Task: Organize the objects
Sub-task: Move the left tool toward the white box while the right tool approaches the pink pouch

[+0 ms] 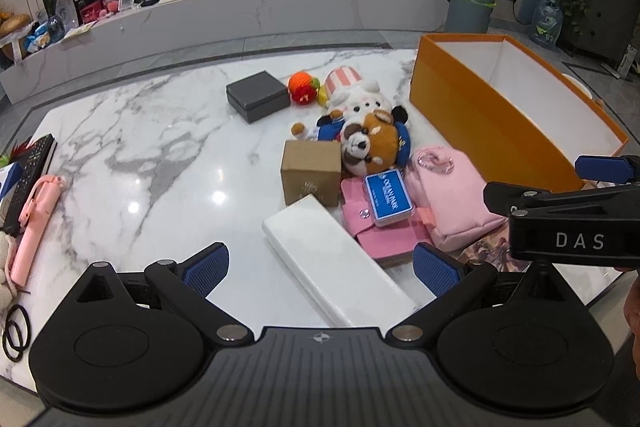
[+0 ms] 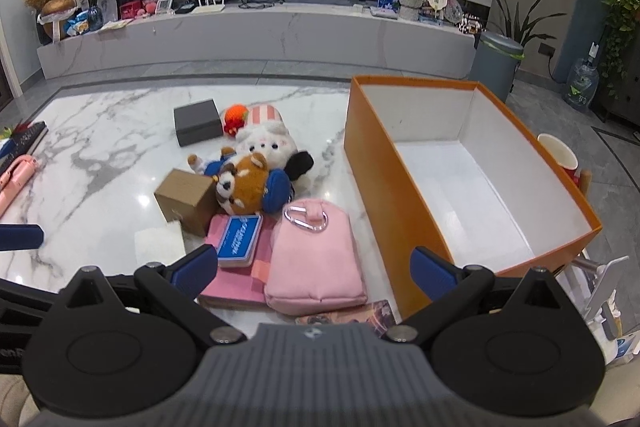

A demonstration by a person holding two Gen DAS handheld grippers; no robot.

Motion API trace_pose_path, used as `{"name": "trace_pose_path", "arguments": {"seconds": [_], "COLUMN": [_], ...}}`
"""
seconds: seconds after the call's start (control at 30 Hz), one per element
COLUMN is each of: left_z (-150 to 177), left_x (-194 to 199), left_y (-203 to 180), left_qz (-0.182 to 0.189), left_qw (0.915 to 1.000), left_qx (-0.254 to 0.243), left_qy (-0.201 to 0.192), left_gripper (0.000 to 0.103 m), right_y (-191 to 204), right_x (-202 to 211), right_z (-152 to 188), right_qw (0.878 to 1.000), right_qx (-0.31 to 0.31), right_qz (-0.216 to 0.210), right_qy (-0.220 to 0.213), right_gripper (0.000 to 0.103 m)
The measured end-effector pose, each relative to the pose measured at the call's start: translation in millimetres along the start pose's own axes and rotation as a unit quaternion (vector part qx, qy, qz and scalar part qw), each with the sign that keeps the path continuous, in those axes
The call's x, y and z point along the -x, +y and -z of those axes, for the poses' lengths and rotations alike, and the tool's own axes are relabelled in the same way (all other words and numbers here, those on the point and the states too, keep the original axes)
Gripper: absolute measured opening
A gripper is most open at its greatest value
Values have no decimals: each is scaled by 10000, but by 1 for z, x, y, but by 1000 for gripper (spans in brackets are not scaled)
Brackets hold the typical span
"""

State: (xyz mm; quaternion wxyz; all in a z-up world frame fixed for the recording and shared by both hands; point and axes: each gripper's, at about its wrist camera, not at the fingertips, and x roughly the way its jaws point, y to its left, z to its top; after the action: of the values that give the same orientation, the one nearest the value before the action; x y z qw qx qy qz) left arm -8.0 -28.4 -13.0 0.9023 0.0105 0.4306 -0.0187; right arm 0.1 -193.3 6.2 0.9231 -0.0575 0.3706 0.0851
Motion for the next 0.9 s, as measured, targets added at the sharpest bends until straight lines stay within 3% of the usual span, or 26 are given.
{"name": "trace_pose_path", "arguments": {"seconds": [0.5,0.7,0.9], "left_z": [21,26,26], "left_x": [-25,-33,-47], "left_y": [6,3,10], "left_qz": [-9,-13,21], "left_qw": [9992,9994,9988], "left_qx": [93,-77,271], "left_qy": [383,326,418], "left_gripper": [103,103,103], "right_y": [-4,-8,-7], "right_x": [-37,-51,-65], "right_z": [11,16,21], "right_qw": [9994,9990,9991], "right_qx": [-38,-109,-86], "right_qz": [-106,-98,-164], "right_qy": [320,414,390], "right_gripper": [102,102,102]}}
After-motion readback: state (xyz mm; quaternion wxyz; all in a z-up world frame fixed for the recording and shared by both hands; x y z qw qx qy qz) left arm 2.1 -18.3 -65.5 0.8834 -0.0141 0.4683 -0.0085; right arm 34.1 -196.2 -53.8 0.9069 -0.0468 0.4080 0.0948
